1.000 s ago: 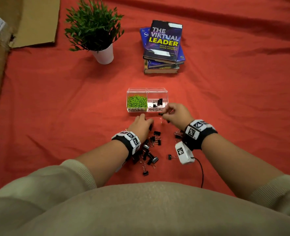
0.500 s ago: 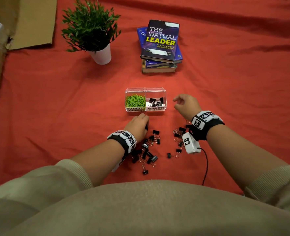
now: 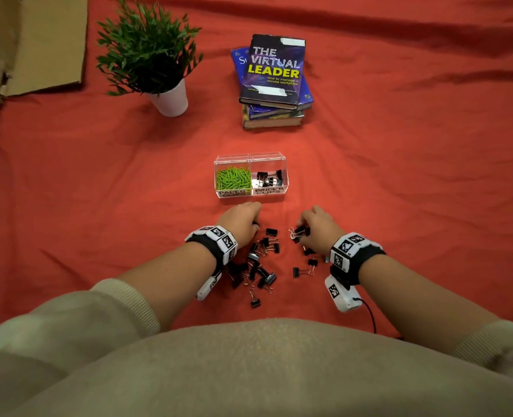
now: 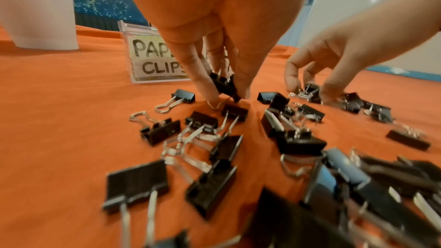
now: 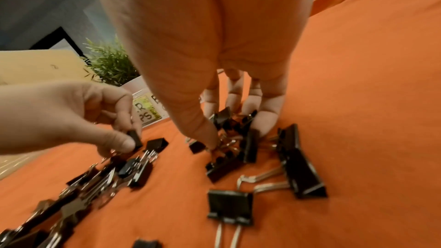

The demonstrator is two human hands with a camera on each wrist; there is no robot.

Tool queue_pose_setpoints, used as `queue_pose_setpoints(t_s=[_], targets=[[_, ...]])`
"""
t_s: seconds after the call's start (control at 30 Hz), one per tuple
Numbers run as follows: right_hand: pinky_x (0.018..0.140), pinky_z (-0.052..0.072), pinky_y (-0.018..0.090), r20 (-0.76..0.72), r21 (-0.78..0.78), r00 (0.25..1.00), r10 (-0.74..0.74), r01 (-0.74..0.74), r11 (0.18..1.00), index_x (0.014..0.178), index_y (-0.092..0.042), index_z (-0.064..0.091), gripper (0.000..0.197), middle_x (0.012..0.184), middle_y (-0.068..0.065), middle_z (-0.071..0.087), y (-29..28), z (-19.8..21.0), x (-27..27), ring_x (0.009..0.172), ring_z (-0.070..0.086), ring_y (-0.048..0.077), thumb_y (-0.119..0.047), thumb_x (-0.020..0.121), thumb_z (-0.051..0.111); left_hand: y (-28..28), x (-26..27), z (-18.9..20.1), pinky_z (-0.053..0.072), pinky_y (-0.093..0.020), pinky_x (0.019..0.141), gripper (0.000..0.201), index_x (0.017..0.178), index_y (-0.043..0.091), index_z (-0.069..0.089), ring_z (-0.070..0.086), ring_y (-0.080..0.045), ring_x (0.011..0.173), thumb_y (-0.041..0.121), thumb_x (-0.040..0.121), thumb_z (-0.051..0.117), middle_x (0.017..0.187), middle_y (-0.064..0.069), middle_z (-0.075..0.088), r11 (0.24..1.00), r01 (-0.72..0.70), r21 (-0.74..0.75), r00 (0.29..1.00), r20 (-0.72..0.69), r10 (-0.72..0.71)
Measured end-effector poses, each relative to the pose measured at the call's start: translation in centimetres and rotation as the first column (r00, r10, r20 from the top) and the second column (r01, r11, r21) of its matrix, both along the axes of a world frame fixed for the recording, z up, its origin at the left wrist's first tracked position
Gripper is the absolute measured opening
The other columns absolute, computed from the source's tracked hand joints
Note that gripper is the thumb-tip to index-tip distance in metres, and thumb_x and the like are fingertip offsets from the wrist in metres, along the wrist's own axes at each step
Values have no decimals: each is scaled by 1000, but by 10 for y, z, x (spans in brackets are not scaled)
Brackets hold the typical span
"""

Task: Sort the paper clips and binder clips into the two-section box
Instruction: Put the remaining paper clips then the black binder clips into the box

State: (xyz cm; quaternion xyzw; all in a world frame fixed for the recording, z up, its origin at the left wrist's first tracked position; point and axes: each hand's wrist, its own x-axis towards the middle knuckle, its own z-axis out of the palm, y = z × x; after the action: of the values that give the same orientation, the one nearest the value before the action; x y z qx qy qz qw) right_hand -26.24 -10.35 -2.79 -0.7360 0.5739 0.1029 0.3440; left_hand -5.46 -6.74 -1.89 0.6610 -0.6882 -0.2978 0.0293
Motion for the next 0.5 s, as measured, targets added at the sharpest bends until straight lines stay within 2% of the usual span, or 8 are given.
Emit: queue_pose_setpoints(t_s=[0.13,0.2,0.27,0.4,0.5], targets=[[84,48,37,69,-20,992,107,-106,994,99,-14,56,30,106,3,45,4,-3,10,99,51,25,-11,73,70,-10,-5,14,48,-30,69,13,84,18,53,56,-16,81,15,84,65,87,6,59,996,-69,-49,989,-135,62],[83,49,39,126,-47,982,141,-136,990,99,-13,56,30,105,3,46,6,-4,14,95,53,26,-9,72,69,-22,-8,24,49,-30,72,12,88,21,55,57,-15,82,17,84,66,90,7,60,989,-95,-115,978,-195,71],[82,49,36,175,-65,975,138,-128,990,96,-13,57,28,101,1,46,5,-5,17,91,53,23,-6,72,68,-40,-8,30,48,-29,77,13,94,22,60,56,-14,83,17,84,67,94,5,59,972,-165,-165,964,-237,123],[71,38,23,233,-44,971,51,-42,998,87,-13,61,20,90,-3,47,-1,-8,18,78,48,14,-4,71,69,-77,-6,33,48,-30,81,5,91,17,68,54,-16,86,18,87,65,97,-2,58,943,-291,-163,934,-261,243],[63,41,21,292,35,951,-105,99,994,80,-14,63,18,86,-1,54,-3,-9,17,74,53,15,-2,70,72,-91,-7,29,45,-29,81,10,95,12,66,50,-17,87,19,89,63,96,-3,52,959,-243,-147,959,-186,215]])
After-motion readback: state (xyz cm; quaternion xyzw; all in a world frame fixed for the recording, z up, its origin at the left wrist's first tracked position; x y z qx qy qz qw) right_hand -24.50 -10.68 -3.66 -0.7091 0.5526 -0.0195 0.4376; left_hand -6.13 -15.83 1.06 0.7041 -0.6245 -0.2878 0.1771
